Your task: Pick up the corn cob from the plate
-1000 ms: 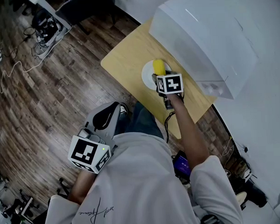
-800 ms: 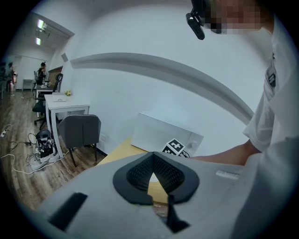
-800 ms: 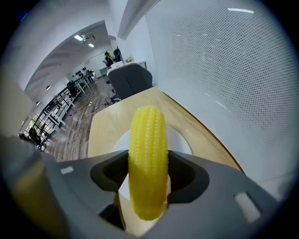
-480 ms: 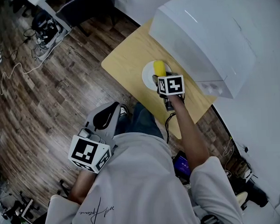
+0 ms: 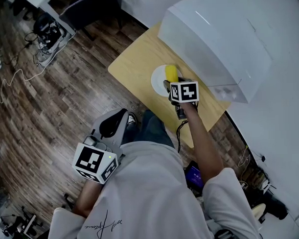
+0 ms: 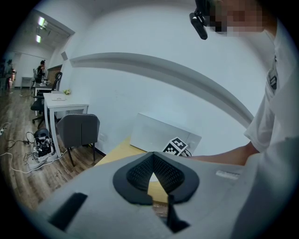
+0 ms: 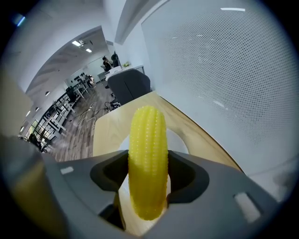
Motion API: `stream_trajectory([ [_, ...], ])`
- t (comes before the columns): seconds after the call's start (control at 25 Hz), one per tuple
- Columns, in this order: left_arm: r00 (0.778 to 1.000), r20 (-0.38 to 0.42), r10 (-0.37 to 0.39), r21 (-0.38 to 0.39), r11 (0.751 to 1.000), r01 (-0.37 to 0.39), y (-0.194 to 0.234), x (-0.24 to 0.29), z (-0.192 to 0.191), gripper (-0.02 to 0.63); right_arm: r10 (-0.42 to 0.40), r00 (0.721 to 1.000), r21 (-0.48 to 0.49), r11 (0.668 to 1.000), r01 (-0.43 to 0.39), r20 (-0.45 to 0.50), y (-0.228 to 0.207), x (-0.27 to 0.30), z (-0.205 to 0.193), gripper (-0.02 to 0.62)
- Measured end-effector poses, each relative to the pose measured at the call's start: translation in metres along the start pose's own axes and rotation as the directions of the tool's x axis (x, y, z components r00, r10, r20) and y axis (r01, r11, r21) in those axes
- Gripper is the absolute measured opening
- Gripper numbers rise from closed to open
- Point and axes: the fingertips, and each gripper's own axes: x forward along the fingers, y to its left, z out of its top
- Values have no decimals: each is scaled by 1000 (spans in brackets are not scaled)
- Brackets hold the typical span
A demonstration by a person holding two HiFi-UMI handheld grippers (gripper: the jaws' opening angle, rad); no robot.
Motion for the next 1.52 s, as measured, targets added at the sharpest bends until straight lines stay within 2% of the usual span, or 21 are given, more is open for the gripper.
stream_trajectory([
  [0.8,1000,27,-9,7,1000,9,3,-5,6,-6,-1,997,12,1000,0,83,6,-28,4,262],
  [1.24,999,32,-21,21,1000,20,4,-9,8,-6,-7,993,46,999,2,115,9,-45,1,262],
  [1.52,999,37,-34,32,999,32,1,-15,8,-6,14,989,86,996,-27,145,15,-61,-3,262],
])
